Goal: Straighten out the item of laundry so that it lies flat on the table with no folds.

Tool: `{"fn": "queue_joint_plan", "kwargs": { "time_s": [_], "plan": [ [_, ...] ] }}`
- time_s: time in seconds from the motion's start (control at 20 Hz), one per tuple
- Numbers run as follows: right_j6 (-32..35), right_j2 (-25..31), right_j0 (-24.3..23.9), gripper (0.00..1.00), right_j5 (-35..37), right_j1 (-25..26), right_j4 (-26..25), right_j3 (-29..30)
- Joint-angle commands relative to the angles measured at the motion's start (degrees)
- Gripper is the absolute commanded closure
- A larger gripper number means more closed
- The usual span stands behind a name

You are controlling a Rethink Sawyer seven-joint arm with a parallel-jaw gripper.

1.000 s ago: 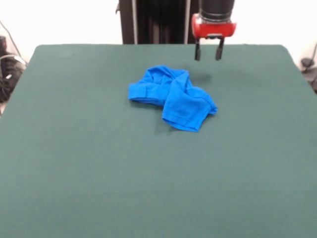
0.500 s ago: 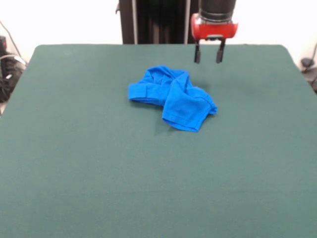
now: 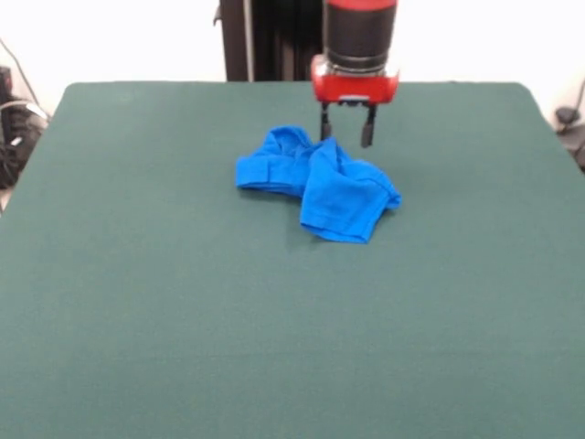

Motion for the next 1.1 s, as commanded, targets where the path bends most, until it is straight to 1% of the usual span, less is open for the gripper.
{"fn": "queue_joint_plan", "kwargs": {
  "time_s": [0.05,0.15,0.2,0.4,0.55,0.75,0.85,1.1],
  "plan": [
    [4.4,6.1,-2.1,0.00,1.9,6.4,-2.1,-6.3],
    [4.9,5.3,-1.4,0.00,1.7,6.9,-2.3,-6.7],
    [5.8,4.6,-0.4,0.00,1.0,7.0,-2.2,-6.4],
    [8.6,3.6,1.0,0.00,-1.9,7.7,-1.7,-5.4],
    [9.4,3.8,1.4,0.00,-1.5,7.7,-1.0,-5.4],
    [12.4,2.8,4.5,0.00,1.9,3.4,1.8,-3.0],
    [14.1,3.6,4.7,0.00,3.5,0.8,3.4,-1.4],
    [14.5,1.3,6.7,0.00,10.9,-3.7,5.5,-2.2]
  ]
}}
